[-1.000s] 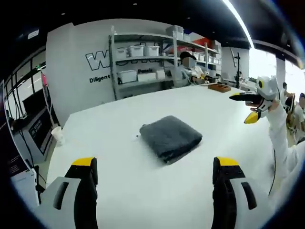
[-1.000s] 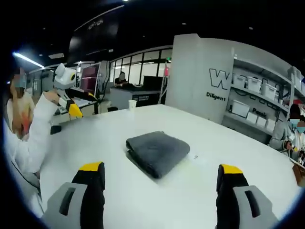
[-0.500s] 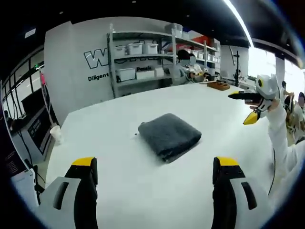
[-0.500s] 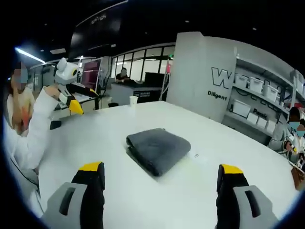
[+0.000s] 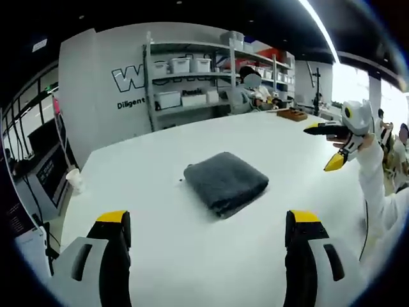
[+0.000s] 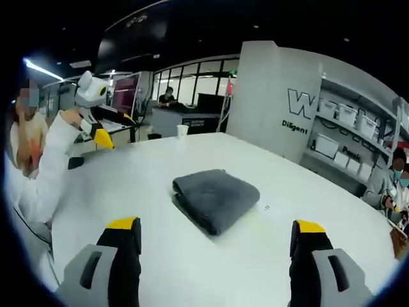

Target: Open the folded towel by lifting each exposed corner and separating the folded layers until the towel lies flat within the target outline without major curled edges

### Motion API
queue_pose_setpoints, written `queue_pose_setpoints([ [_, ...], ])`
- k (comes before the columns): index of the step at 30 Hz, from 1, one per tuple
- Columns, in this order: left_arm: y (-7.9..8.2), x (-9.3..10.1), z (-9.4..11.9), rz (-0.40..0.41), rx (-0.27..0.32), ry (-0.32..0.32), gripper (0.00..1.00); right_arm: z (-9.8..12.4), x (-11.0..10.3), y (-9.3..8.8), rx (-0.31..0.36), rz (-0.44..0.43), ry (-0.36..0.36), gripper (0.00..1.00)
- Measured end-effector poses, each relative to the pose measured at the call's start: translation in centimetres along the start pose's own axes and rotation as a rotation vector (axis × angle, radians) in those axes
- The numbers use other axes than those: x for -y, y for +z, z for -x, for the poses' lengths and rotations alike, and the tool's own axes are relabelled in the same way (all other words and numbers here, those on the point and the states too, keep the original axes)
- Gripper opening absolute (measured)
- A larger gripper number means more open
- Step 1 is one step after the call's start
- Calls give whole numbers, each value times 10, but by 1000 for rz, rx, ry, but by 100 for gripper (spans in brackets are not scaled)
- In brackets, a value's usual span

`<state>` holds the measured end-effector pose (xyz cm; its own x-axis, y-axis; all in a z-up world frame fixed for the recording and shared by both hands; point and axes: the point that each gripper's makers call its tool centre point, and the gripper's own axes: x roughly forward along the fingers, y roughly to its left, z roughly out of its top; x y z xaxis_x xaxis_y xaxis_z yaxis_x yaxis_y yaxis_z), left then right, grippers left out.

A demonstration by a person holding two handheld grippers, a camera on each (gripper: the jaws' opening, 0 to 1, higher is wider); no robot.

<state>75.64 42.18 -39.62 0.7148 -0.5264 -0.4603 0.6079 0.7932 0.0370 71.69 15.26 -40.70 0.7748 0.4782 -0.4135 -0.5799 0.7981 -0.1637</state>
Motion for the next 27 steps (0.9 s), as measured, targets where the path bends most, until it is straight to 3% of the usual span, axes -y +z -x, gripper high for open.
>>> queue_pose_setpoints([
  [10,-1,1,3,0,1,4,99,-3,1,1,-9,7,-10,96],
  [25,1,-9,13,3,12,17,99,-29,-24,3,-3,20,16,89],
  [27,1,-11,14,2,11,19,99,-32,-25,14,50,53,6,90],
])
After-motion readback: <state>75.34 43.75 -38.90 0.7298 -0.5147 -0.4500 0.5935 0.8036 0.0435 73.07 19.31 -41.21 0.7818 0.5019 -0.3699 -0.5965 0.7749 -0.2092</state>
